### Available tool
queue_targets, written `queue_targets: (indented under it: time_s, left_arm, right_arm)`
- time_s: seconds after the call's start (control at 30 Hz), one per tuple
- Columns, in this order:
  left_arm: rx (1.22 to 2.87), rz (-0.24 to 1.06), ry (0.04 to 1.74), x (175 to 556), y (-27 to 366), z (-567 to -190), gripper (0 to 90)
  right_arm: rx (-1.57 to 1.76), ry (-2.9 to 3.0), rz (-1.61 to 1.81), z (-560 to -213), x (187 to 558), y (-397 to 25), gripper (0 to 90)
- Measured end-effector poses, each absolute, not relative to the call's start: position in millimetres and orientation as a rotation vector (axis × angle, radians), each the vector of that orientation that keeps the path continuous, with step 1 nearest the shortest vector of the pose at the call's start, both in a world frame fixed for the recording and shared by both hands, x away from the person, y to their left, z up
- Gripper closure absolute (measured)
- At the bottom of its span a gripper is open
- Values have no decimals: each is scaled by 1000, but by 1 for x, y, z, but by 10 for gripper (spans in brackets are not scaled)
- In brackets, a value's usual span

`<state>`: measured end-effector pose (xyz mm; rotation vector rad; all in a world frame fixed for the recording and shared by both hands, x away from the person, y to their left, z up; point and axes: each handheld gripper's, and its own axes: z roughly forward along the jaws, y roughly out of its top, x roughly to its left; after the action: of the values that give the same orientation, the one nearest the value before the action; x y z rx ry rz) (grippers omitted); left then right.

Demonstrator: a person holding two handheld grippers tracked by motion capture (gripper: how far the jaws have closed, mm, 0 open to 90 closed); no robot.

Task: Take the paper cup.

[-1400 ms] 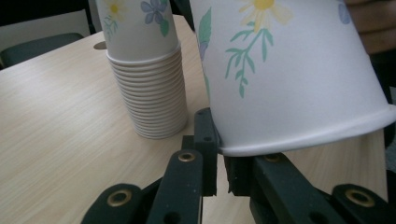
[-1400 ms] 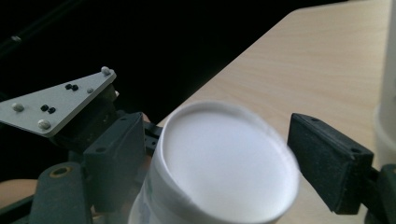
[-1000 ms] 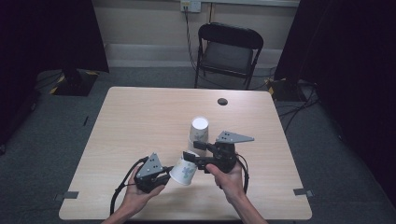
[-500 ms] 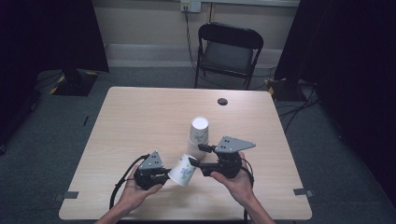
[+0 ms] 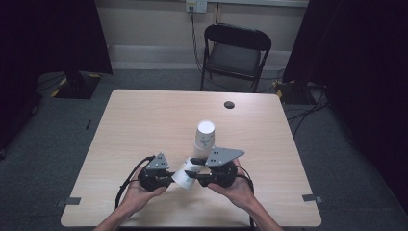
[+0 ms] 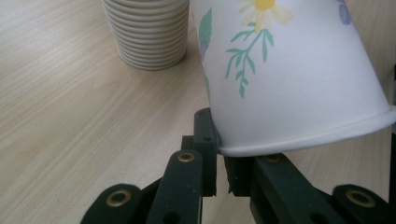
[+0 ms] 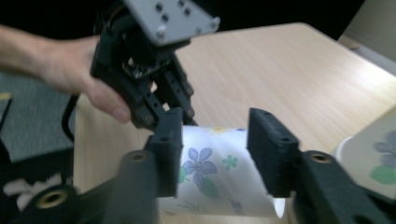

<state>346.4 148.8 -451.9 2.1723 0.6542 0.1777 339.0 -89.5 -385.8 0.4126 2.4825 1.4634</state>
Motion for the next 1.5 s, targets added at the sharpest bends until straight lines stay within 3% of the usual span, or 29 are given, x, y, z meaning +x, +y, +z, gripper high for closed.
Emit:
queue_targets:
  time_s: [0.1, 0.17, 0.57, 1.07, 1.23, 1.3, 1.33, 1.5]
  left_arm:
    - [2194, 168, 646, 346, 147, -453, 847]
    - [2208, 159, 642, 345, 145, -455, 847]
    - [2179, 98, 661, 347, 147, -455, 844]
    - [2151, 57, 716, 352, 154, -456, 843]
    - [2112, 2, 727, 353, 155, -455, 838]
    - [2098, -10, 737, 354, 157, -455, 838]
    - [2059, -29, 760, 357, 162, -454, 856]
    - [2036, -43, 767, 359, 166, -454, 866]
  right_arm:
    - [368, 2548, 1428, -390, 343, -83, 340]
    - [323, 2573, 1398, -392, 344, -79, 286]
    - [156, 2689, 1187, -402, 345, -70, 206]
    - [34, 2651, 1138, -399, 338, -66, 299]
    - [38, 2644, 1109, -404, 338, -68, 285]
    - [21, 2645, 1105, -405, 336, -68, 338]
    - [0, 2660, 1091, -406, 335, -68, 410]
    - [31, 2637, 1090, -406, 335, -69, 373]
